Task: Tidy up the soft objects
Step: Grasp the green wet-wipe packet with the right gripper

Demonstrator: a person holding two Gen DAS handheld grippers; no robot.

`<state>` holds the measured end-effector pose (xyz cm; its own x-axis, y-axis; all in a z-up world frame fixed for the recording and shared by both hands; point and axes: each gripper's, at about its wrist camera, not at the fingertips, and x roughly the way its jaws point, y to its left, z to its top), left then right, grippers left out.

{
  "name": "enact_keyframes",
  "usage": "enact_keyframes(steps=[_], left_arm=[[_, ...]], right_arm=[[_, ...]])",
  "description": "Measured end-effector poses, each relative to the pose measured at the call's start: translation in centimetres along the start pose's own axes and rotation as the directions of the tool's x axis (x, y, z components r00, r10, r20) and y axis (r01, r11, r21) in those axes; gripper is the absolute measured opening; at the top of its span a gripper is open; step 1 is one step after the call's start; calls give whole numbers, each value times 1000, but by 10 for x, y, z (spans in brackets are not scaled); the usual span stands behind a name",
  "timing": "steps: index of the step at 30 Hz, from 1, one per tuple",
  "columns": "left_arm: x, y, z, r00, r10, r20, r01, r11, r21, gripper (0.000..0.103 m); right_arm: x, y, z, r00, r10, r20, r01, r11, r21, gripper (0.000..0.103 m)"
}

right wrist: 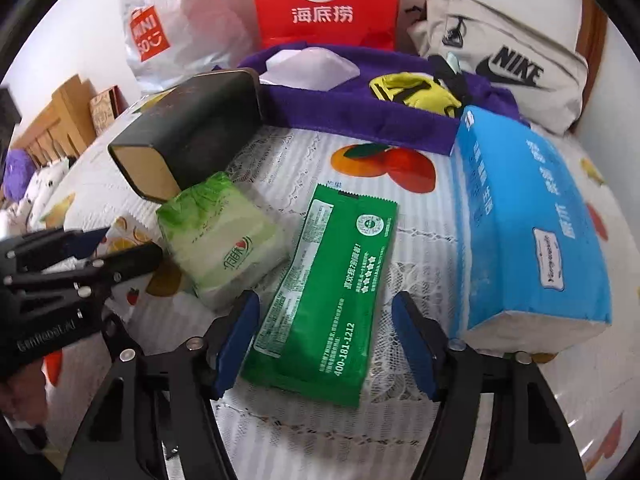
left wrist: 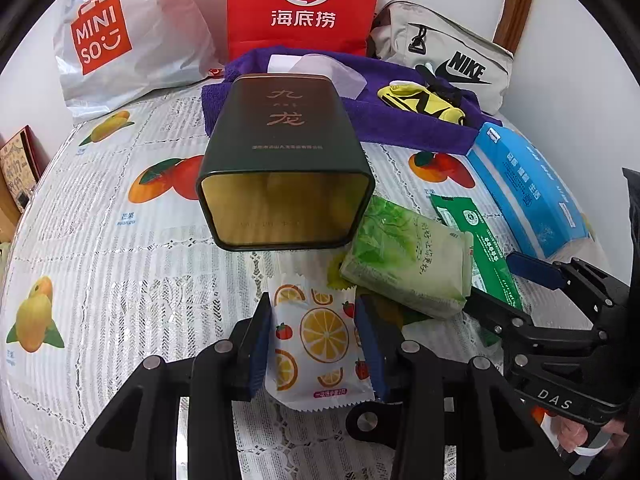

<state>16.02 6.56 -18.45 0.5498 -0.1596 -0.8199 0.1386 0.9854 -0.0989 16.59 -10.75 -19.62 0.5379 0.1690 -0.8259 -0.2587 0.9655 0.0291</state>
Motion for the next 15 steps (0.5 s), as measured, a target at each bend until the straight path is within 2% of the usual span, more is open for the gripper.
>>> enact_keyframes(steps=[3, 8, 13, 15], left_arm=[[0, 0, 0, 1000, -1, 0, 1, 1000, 0, 39], [0, 0, 0, 1000, 1, -1, -1, 1000, 1, 39], [0, 1, 1, 1000, 3, -4, -3, 1000, 3, 39], [0, 1, 1, 1000, 2, -5, -2, 1000, 4, 39]], right_arm=[[-6, -8, -6, 1000, 25, -2, -25, 1000, -3, 45], [-18, -18, -17, 999, 36, -29, -37, 999, -27, 44], [-33, -7, -37, 995, 62, -72, -71, 989, -131, 45], [-38, -6, -42, 993, 75, -91, -86, 988, -131, 46]])
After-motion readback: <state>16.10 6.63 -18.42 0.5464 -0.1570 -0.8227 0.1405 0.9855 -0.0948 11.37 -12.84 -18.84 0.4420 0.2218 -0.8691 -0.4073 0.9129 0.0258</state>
